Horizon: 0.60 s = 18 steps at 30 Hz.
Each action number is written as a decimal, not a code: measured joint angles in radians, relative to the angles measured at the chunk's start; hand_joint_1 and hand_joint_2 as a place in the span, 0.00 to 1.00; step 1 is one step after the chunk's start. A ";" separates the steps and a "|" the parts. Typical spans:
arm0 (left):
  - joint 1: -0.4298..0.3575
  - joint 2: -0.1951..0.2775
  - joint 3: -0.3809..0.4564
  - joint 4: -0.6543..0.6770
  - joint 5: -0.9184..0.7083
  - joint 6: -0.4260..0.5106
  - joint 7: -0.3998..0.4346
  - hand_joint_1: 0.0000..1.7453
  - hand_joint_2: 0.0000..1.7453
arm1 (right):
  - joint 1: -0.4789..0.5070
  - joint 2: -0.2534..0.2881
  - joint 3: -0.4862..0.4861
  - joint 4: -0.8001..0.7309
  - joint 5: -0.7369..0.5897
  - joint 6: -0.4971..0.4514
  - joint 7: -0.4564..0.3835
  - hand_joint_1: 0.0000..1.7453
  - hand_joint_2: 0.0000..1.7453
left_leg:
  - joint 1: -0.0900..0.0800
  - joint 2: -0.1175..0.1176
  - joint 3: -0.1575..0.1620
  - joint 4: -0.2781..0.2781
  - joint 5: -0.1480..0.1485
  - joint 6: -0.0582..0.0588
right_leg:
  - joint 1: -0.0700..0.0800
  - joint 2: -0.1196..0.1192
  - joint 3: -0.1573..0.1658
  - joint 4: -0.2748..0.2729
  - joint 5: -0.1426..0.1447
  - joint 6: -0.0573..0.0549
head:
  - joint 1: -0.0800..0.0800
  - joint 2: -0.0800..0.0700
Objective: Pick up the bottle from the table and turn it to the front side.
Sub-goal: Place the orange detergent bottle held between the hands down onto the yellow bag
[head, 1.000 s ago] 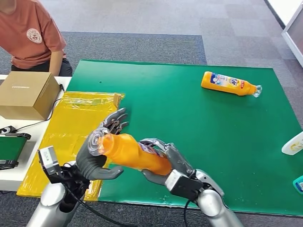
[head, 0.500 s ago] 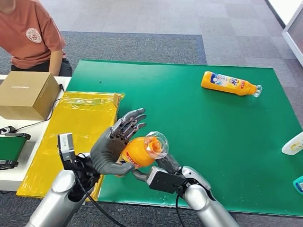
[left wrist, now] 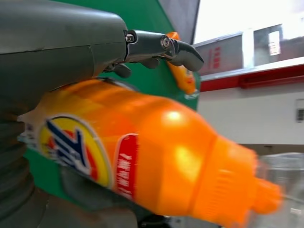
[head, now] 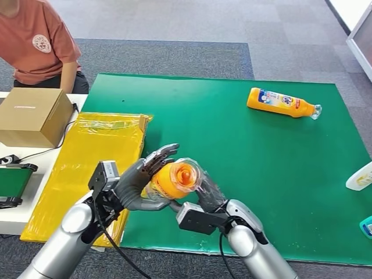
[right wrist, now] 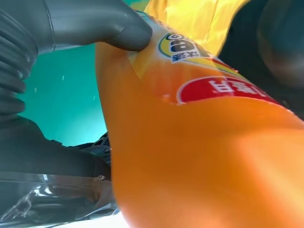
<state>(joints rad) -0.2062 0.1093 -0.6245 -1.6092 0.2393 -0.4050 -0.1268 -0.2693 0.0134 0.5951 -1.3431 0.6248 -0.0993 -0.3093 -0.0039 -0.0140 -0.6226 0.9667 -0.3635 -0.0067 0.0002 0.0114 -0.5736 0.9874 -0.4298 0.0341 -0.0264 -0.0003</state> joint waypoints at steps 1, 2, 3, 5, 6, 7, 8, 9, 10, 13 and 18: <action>-0.006 0.010 -0.004 0.006 -0.005 0.000 0.007 0.00 1.00 | -0.004 -0.001 0.001 0.000 0.010 -0.006 0.003 1.00 1.00 | 0.000 0.000 0.000 0.000 0.000 0.000 | 0.000 0.000 0.000 0.000 0.000 0.000 | 0.000 0.000; -0.012 0.019 -0.007 0.010 -0.011 0.000 0.014 0.00 1.00 | -0.008 -0.002 0.001 0.000 0.019 -0.011 0.006 1.00 1.00 | 0.000 0.000 0.000 0.000 0.000 0.000 | 0.000 0.000 0.000 0.000 0.000 0.000 | 0.000 0.000; -0.018 0.028 -0.010 0.014 -0.016 0.000 0.020 0.00 1.00 | -0.011 -0.002 0.002 0.000 0.026 -0.014 0.008 1.00 1.00 | 0.000 0.000 0.000 0.000 0.000 0.000 | 0.000 0.000 0.000 0.000 0.000 0.000 | 0.000 0.000; -0.033 0.046 -0.017 0.020 -0.027 -0.001 0.034 0.00 1.00 | -0.017 -0.003 0.004 0.000 0.042 -0.024 0.012 1.00 1.00 | 0.000 0.000 0.000 0.000 0.000 0.000 | 0.000 0.000 0.000 0.000 0.000 0.000 | 0.000 0.000; -0.041 0.056 -0.021 0.024 -0.033 -0.002 0.042 0.00 1.00 | -0.021 -0.003 0.006 0.000 0.053 -0.031 0.014 1.00 1.00 | 0.000 0.000 0.000 0.000 0.000 0.000 | 0.000 0.000 0.000 0.000 0.000 0.000 | 0.000 0.000; -0.049 0.066 -0.025 0.028 -0.038 -0.002 0.049 0.00 1.00 | -0.026 -0.003 0.008 0.000 0.066 -0.040 0.017 1.00 1.00 | 0.000 0.000 0.000 0.000 0.000 0.000 | 0.000 0.000 0.000 0.000 0.000 0.000 | 0.000 0.000; -0.057 0.074 -0.028 0.032 -0.042 -0.003 0.056 0.00 1.00 | -0.032 -0.003 0.011 0.001 0.080 -0.049 0.020 1.00 1.00 | 0.000 0.000 0.000 0.000 0.000 0.000 | 0.000 0.000 0.000 0.000 0.000 0.000 | 0.000 0.000; -0.065 0.081 -0.032 0.036 -0.046 -0.004 0.061 0.00 1.00 | -0.038 -0.003 0.014 0.001 0.095 -0.057 0.024 1.00 1.00 | 0.000 0.000 0.000 0.000 0.000 0.000 | 0.000 0.000 0.000 0.000 0.000 0.000 | 0.000 0.000; -0.072 0.086 -0.036 0.039 -0.048 -0.005 0.065 0.00 1.00 | -0.042 -0.004 0.017 0.002 0.110 -0.066 0.027 1.00 1.00 | 0.000 0.000 0.000 0.000 0.000 0.000 | 0.000 0.000 0.000 0.000 0.000 0.000 | 0.000 0.000; -0.093 0.097 -0.049 0.047 -0.051 -0.009 0.074 0.00 1.00 | -0.051 -0.004 0.030 0.009 0.167 -0.095 0.045 1.00 1.00 | 0.000 0.000 0.000 0.000 0.000 0.000 | 0.000 0.000 0.000 0.000 0.000 0.000 | 0.000 0.000; -0.129 0.100 -0.074 0.054 -0.048 -0.011 0.082 0.00 1.00 | -0.075 -0.003 0.057 0.043 0.223 -0.127 0.067 1.00 1.00 | 0.000 0.000 0.000 0.000 0.000 0.000 | 0.000 0.000 0.000 0.000 0.000 0.000 | 0.000 0.000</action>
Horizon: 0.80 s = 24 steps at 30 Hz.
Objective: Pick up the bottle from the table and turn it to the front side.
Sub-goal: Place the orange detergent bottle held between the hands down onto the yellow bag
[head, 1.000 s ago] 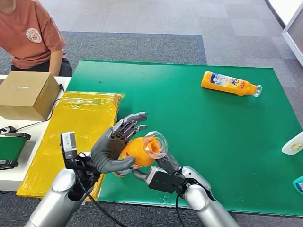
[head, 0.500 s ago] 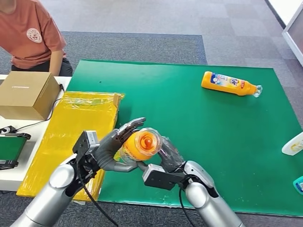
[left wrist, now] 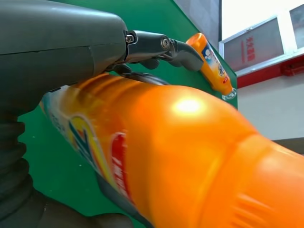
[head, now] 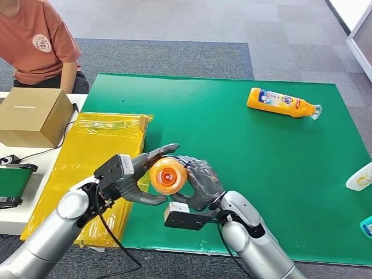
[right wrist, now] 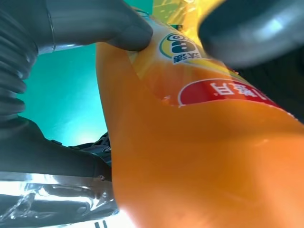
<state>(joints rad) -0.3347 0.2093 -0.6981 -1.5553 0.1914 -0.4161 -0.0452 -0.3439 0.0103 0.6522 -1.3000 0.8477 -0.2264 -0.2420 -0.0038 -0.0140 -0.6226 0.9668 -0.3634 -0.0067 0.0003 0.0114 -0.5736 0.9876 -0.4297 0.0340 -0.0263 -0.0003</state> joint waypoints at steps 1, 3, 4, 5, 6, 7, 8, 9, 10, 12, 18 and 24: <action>-0.005 -0.001 -0.005 0.000 0.002 0.000 0.001 0.00 1.00 | -0.004 0.000 0.004 0.012 0.003 -0.005 0.002 1.00 1.00 | 0.000 0.000 0.000 0.000 0.000 0.000 | 0.000 0.000 0.000 0.000 0.000 0.000 | 0.000 0.000; -0.017 -0.004 -0.016 0.000 0.005 0.000 0.002 0.00 1.00 | -0.011 0.003 0.011 0.043 0.005 -0.016 0.002 1.00 1.00 | 0.000 0.000 0.000 0.000 0.000 0.000 | 0.000 0.000 0.000 0.000 0.000 0.000 | 0.000 0.000; -0.023 -0.006 -0.021 0.000 0.007 0.000 0.003 0.00 1.00 | -0.014 0.005 0.014 0.058 0.004 -0.021 0.001 1.00 1.00 | 0.000 0.000 0.000 0.000 0.000 0.000 | 0.000 0.000 0.000 0.000 0.000 0.000 | 0.000 0.000; -0.028 -0.007 -0.026 0.000 0.008 0.000 0.004 0.00 1.00 | -0.017 0.008 0.016 0.072 0.002 -0.025 -0.001 1.00 1.00 | 0.000 0.000 0.000 0.000 0.000 0.000 | 0.000 0.000 0.000 0.000 0.000 0.000 | 0.000 0.000; -0.031 -0.009 -0.029 0.000 0.009 0.000 0.005 0.00 1.00 | -0.019 0.010 0.017 0.083 0.000 -0.029 -0.003 1.00 1.00 | 0.000 0.000 0.000 0.000 0.000 0.000 | 0.000 0.000 0.000 0.000 0.000 0.000 | 0.000 0.000; -0.033 -0.010 -0.032 0.000 0.009 0.001 0.006 0.00 1.00 | -0.020 0.011 0.018 0.094 -0.003 -0.032 -0.005 1.00 1.00 | 0.000 0.000 0.000 0.000 0.000 0.000 | 0.000 0.000 0.000 0.000 0.000 0.000 | 0.000 0.000; -0.035 -0.011 -0.034 0.000 0.009 0.003 0.006 0.00 1.00 | -0.022 0.013 0.018 0.103 -0.006 -0.035 -0.007 1.00 1.00 | 0.000 0.000 0.000 0.000 0.000 0.000 | 0.000 0.000 0.000 0.000 0.000 0.000 | 0.000 0.000; -0.035 -0.011 -0.036 0.000 0.007 0.006 0.007 0.00 1.00 | -0.023 0.014 0.018 0.111 -0.010 -0.038 -0.010 1.00 1.00 | 0.000 0.000 0.000 0.000 0.000 0.000 | 0.000 0.000 0.000 0.000 0.000 0.000 | 0.000 0.000; -0.036 -0.012 -0.039 0.000 0.005 0.010 0.006 0.00 1.00 | -0.024 0.015 0.018 0.118 -0.012 -0.038 -0.013 1.00 1.00 | 0.000 0.000 0.000 0.000 0.000 0.000 | 0.000 0.000 0.000 0.000 0.000 0.000 | 0.000 0.000; -0.036 -0.013 -0.043 0.000 -0.003 0.018 0.000 0.00 1.00 | -0.026 0.017 0.018 0.127 -0.015 -0.032 -0.016 1.00 1.00 | 0.000 0.000 0.000 0.000 0.000 0.000 | 0.000 0.000 0.000 0.000 0.000 0.000 | 0.000 0.000; -0.036 -0.016 -0.051 0.000 -0.033 0.031 -0.007 1.00 1.00 | -0.035 0.020 0.018 0.143 -0.023 -0.017 -0.019 1.00 1.00 | 0.000 0.000 0.000 0.000 0.000 0.000 | 0.000 0.000 -0.001 0.000 0.000 0.000 | 0.000 0.000; -0.038 -0.014 -0.055 0.000 -0.063 0.037 -0.007 1.00 1.00 | -0.035 0.021 0.014 0.146 -0.031 -0.011 -0.018 1.00 1.00 | 0.000 0.000 0.000 0.000 0.000 0.000 | 0.000 0.000 -0.001 0.000 0.000 0.000 | 0.000 0.000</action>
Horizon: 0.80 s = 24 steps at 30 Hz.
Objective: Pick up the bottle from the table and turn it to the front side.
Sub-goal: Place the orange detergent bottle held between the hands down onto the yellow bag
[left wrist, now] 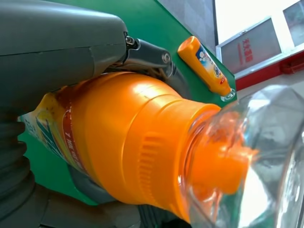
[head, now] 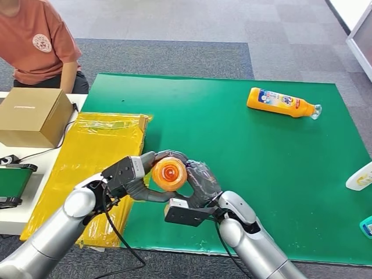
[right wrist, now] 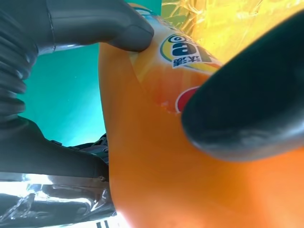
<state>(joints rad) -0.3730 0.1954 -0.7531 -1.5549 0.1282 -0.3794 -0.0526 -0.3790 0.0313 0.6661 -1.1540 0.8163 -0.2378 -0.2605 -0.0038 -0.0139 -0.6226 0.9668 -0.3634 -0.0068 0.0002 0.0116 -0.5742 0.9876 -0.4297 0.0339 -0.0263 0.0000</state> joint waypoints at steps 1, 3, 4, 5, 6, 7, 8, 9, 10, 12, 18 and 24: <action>0.000 0.000 -0.001 0.000 -0.003 0.003 0.000 1.00 1.00 | 0.000 0.000 -0.002 0.000 0.000 0.000 0.000 1.00 1.00 | 0.000 0.000 0.000 0.000 0.000 0.000 | 0.000 0.000 0.000 0.000 0.000 0.000 | 0.000 0.000; 0.000 0.001 -0.001 0.000 -0.011 0.011 0.000 1.00 1.00 | 0.000 0.000 -0.005 0.000 -0.001 0.000 0.002 1.00 1.00 | 0.000 0.000 0.000 0.000 0.000 0.000 | 0.000 0.000 0.000 0.000 0.000 0.000 | 0.000 0.000; 0.000 0.000 -0.001 0.000 -0.015 0.015 0.000 1.00 1.00 | 0.001 0.000 -0.007 -0.001 -0.003 0.001 0.003 1.00 1.00 | 0.000 0.000 0.000 0.000 0.000 0.000 | 0.000 0.000 0.000 0.000 0.000 0.000 | 0.000 0.000; 0.000 0.000 -0.001 0.000 -0.020 0.020 -0.002 1.00 1.00 | 0.001 0.000 -0.010 -0.001 -0.007 0.001 0.005 1.00 1.00 | 0.000 0.000 0.000 0.000 0.000 0.000 | 0.000 0.000 0.000 0.000 0.000 0.000 | 0.000 0.000; 0.001 0.000 -0.001 0.000 -0.029 0.029 -0.004 1.00 1.00 | 0.002 0.000 -0.013 -0.001 -0.013 0.002 0.007 0.82 1.00 | 0.000 0.000 0.000 0.000 0.000 0.000 | 0.000 0.000 0.000 0.000 0.000 0.000 | 0.000 0.000; 0.001 -0.001 -0.002 -0.001 -0.044 0.040 -0.009 1.00 1.00 | 0.003 0.001 -0.017 -0.001 -0.021 0.003 0.008 0.57 1.00 | 0.000 0.000 0.000 0.000 0.000 0.000 | 0.000 0.000 0.000 0.000 0.000 0.000 | 0.000 0.000; 0.003 -0.003 -0.002 -0.002 -0.067 0.057 -0.015 1.00 1.00 | 0.005 0.002 -0.023 -0.001 -0.035 0.008 0.010 0.32 1.00 | 0.000 0.000 0.000 0.000 0.000 0.000 | 0.000 0.000 0.000 0.000 0.000 0.000 | 0.000 0.000; 0.006 -0.006 -0.002 -0.005 -0.101 0.077 -0.024 1.00 1.00 | 0.008 0.002 -0.031 -0.001 -0.056 0.017 0.015 0.07 1.00 | 0.000 0.000 0.000 0.000 0.000 0.000 | 0.000 0.000 0.000 0.000 0.000 0.000 | 0.000 0.000; 0.010 -0.009 -0.002 -0.009 -0.141 0.101 -0.032 1.00 1.00 | 0.012 0.003 -0.043 -0.001 -0.082 0.030 0.021 0.00 1.00 | 0.000 0.000 0.000 0.000 0.000 0.000 | 0.000 0.000 0.000 0.000 0.000 0.000 | 0.000 0.000; 0.021 -0.015 -0.001 -0.024 -0.249 0.161 -0.048 1.00 1.00 | 0.021 0.002 -0.081 -0.001 -0.166 0.078 0.039 0.00 1.00 | 0.000 0.000 0.000 0.000 0.000 0.000 | 0.000 0.000 0.000 0.000 0.000 0.000 | 0.000 0.000; 0.092 -0.039 0.028 -0.095 -0.683 0.422 -0.075 1.00 1.00 | 0.059 -0.005 -0.265 -0.004 -0.441 0.220 0.041 0.00 1.00 | -0.001 0.000 0.000 0.000 0.000 0.000 | -0.001 0.000 0.000 0.000 0.000 0.001 | 0.000 0.000; 0.209 -0.067 0.076 -0.142 -0.820 0.539 -0.091 1.00 1.00 | 0.122 -0.024 -0.433 -0.095 -0.542 0.240 0.022 0.00 1.00 | -0.001 0.000 -0.001 0.000 -0.001 0.001 | -0.001 0.001 0.000 0.000 0.000 0.001 | 0.000 0.000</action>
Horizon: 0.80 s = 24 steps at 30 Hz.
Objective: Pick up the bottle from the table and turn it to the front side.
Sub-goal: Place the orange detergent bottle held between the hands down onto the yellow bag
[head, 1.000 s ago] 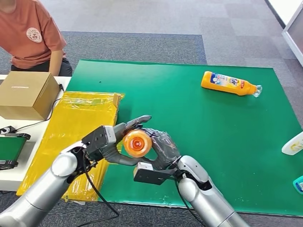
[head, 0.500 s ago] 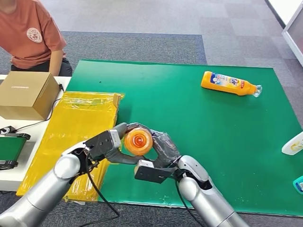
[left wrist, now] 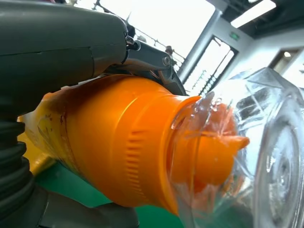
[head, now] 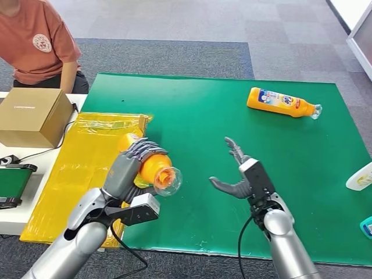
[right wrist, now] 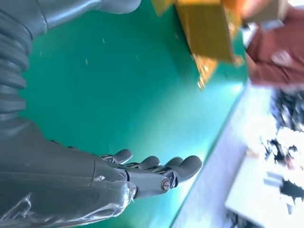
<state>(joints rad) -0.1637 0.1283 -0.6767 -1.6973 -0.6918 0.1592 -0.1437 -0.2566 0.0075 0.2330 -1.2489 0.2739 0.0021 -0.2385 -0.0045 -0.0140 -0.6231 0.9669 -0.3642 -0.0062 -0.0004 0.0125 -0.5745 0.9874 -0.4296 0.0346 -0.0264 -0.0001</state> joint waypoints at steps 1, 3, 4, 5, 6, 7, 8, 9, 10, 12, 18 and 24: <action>0.016 -0.002 0.007 -0.003 -0.030 0.021 0.002 1.00 1.00 | 0.011 -0.004 -0.022 -0.021 -0.012 0.001 -0.002 0.00 1.00 | 0.000 0.000 0.000 0.000 0.000 0.000 | 0.000 0.000 0.000 0.000 0.000 0.000 | 0.000 0.000; 0.044 -0.005 0.019 -0.009 -0.094 0.054 0.014 1.00 1.00 | 0.032 -0.010 -0.061 -0.069 -0.031 0.004 -0.006 0.00 1.00 | 0.000 0.000 0.000 0.000 0.000 0.000 | 0.000 0.000 0.000 0.000 0.000 0.000 | 0.000 0.000; 0.058 -0.007 0.024 -0.010 -0.131 0.066 0.026 1.00 1.00 | 0.044 -0.012 -0.078 -0.094 -0.038 0.005 -0.009 0.00 1.00 | 0.000 0.000 0.000 0.000 0.000 0.000 | 0.000 0.000 0.000 0.000 0.000 0.000 | 0.000 0.000; 0.071 -0.009 0.029 -0.012 -0.178 0.074 0.045 1.00 1.00 | 0.056 -0.014 -0.094 -0.121 -0.045 0.005 -0.014 0.00 1.00 | 0.000 0.000 0.000 0.000 0.000 0.000 | 0.000 0.000 0.000 0.000 0.000 0.000 | 0.000 0.000; 0.083 -0.010 0.033 -0.012 -0.230 0.076 0.070 1.00 1.00 | 0.067 -0.015 -0.108 -0.147 -0.050 0.005 -0.020 0.00 1.00 | 0.000 0.000 0.000 0.000 0.000 0.000 | 0.000 0.000 0.000 0.000 0.000 0.000 | 0.000 0.000; 0.093 -0.011 0.036 -0.011 -0.286 0.070 0.102 1.00 1.00 | 0.079 -0.015 -0.122 -0.175 -0.055 0.004 -0.027 0.00 1.00 | 0.000 0.000 0.000 0.000 0.000 0.000 | 0.000 0.000 0.000 0.000 0.000 0.000 | 0.000 0.000; 0.103 -0.012 0.039 -0.008 -0.338 0.059 0.135 1.00 1.00 | 0.090 -0.015 -0.133 -0.205 -0.059 0.003 -0.034 0.00 1.00 | 0.000 0.000 0.000 0.000 0.000 0.000 | 0.000 0.000 0.000 0.000 0.000 0.000 | 0.000 0.000; 0.111 -0.014 0.042 -0.004 -0.380 0.046 0.164 1.00 1.00 | 0.099 -0.015 -0.142 -0.235 -0.062 0.003 -0.039 0.00 1.00 | 0.000 0.000 0.000 0.000 0.000 0.000 | 0.000 0.000 0.000 0.000 0.000 0.000 | 0.000 0.000; 0.116 -0.016 0.045 0.005 -0.412 0.035 0.188 1.00 1.00 | 0.107 -0.015 -0.149 -0.263 -0.064 0.005 -0.042 0.00 1.00 | 0.000 0.000 0.000 0.000 0.000 0.000 | 0.000 0.000 0.000 0.000 0.000 0.000 | 0.000 0.000; 0.123 -0.024 0.054 0.033 -0.454 0.027 0.220 1.00 1.00 | 0.119 -0.015 -0.156 -0.317 -0.065 0.011 -0.047 0.00 1.00 | 0.000 0.000 0.000 0.000 0.000 0.000 | 0.000 0.000 0.000 0.000 0.000 0.000 | 0.000 0.000; 0.129 -0.069 0.126 0.179 -0.475 0.027 0.248 0.84 1.00 | 0.133 -0.015 -0.153 -0.450 -0.059 0.025 -0.060 0.00 1.00 | 0.000 0.000 0.000 0.000 0.000 0.000 | 0.000 0.000 0.000 0.000 0.000 0.000 | 0.000 0.000; 0.124 -0.110 0.185 0.276 -0.514 0.070 0.241 0.00 0.25 | 0.141 -0.016 -0.120 -0.520 -0.047 0.037 -0.071 0.00 1.00 | 0.000 0.000 0.000 0.000 0.000 0.000 | 0.000 0.000 0.000 0.000 0.000 0.000 | 0.000 0.000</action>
<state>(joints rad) -0.0398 0.0182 -0.4914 -1.4211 -1.2063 0.2289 0.0977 -0.1159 -0.0083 0.1127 -1.7685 0.2269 0.0392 -0.3097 -0.0043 -0.0135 -0.6231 0.9668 -0.3641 -0.0063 -0.0003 0.0123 -0.5745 0.9874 -0.4297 0.0342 -0.0262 -0.0001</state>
